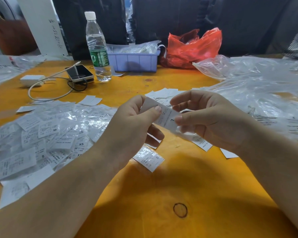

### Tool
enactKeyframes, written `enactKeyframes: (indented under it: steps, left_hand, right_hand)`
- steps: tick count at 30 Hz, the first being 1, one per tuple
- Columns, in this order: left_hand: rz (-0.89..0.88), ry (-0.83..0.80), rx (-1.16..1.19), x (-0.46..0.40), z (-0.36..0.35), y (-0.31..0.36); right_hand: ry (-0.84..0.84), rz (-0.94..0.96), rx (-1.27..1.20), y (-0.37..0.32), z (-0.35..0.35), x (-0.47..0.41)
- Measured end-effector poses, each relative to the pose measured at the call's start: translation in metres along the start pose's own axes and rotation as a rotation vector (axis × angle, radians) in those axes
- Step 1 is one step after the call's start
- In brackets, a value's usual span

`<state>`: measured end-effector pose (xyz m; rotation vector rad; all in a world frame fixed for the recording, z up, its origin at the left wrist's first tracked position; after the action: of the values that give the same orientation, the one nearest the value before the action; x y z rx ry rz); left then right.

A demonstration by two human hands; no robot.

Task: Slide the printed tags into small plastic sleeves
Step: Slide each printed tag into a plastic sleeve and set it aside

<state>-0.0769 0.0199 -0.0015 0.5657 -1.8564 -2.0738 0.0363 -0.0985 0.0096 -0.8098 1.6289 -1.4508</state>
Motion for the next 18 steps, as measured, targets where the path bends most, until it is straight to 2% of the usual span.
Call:
enactKeyframes:
  steps: [6,14,18]
  left_hand:
    - [0.062,0.043,0.085,-0.0029,0.0021,-0.0017]
    - [-0.039,0.073,-0.089,-0.0009,0.0045,0.0020]
    - [-0.048,0.080,-0.104,-0.0007,0.0040,0.0035]
  right_hand:
    - [0.035,0.007,-0.005,-0.0006,0.0035,0.0004]
    - [0.010,0.007,0.024,-0.0024,0.0012,0.0019]
    - [0.006,0.021,0.071,-0.0043,-0.0007,0.0027]
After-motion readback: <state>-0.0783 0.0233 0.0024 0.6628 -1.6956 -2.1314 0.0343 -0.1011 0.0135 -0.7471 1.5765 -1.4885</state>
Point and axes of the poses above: each hand's wrist, its own x-axis away from the middle knuckle, its own z-axis out of the back of the hand, y = z × x, the point moved 4 cm from there along -x, towards the middle knuckle, and after that the axes turned 5 degrees about z, right-handed, at the moved point
